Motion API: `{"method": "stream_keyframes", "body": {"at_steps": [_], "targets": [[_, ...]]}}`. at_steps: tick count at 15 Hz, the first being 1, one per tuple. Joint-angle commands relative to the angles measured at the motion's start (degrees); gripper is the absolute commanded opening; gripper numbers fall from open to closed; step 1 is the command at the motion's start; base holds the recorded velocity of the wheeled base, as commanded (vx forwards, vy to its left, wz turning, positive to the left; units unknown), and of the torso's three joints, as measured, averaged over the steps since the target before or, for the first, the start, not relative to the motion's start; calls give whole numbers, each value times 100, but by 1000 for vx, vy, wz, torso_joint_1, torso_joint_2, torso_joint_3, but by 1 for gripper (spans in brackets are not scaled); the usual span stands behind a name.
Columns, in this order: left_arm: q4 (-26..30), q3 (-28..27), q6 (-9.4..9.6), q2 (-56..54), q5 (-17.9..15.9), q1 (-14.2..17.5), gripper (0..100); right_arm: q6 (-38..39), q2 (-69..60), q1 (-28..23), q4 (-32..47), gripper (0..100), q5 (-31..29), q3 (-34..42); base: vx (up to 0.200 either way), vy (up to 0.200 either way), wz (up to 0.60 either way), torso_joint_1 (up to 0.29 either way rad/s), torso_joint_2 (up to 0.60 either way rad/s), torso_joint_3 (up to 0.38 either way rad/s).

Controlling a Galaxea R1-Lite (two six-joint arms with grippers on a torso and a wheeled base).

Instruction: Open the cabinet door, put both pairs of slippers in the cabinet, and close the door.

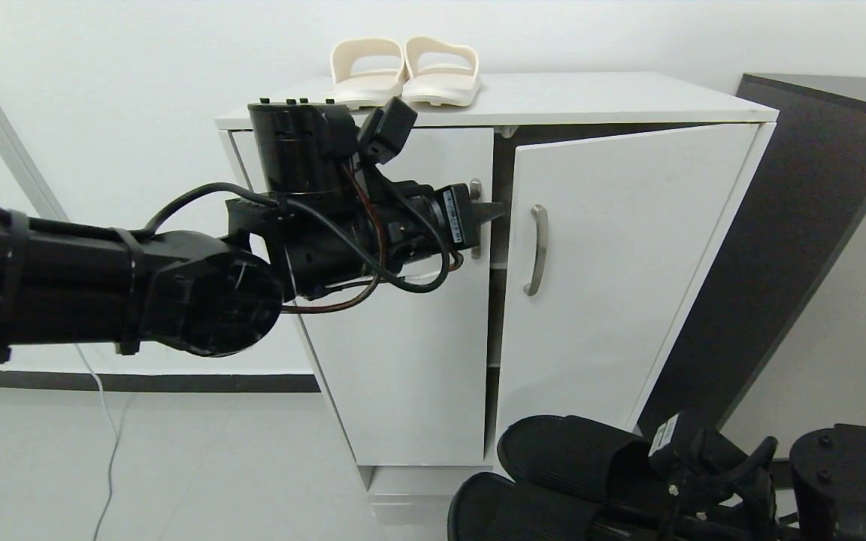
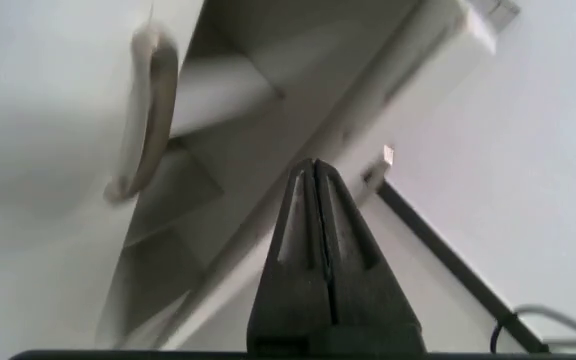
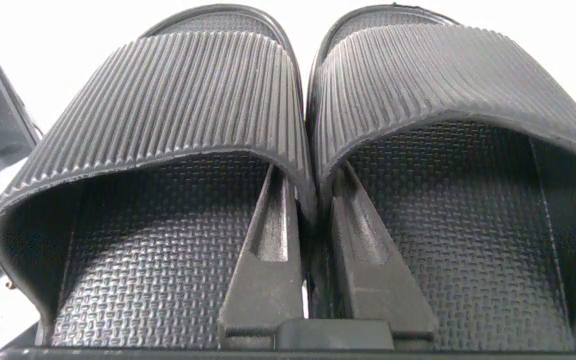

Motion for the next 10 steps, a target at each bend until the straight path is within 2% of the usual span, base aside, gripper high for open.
{"method": "stream_keyframes", "body": {"at_steps": [1, 6, 10], "targets": [[2, -276, -12, 343, 1, -11, 0, 0, 15, 37, 6, 0, 1, 16, 0, 0, 0, 0, 0, 0], [10, -505, -29, 580, 1, -37, 0, -9, 120, 90, -20, 0, -7, 43, 0, 0, 0, 0, 0, 0], [2, -478, -29, 589, 10, -274, 0, -18, 164, 108, -11, 0, -7, 51, -200, 0, 0, 5, -1, 5]]}}
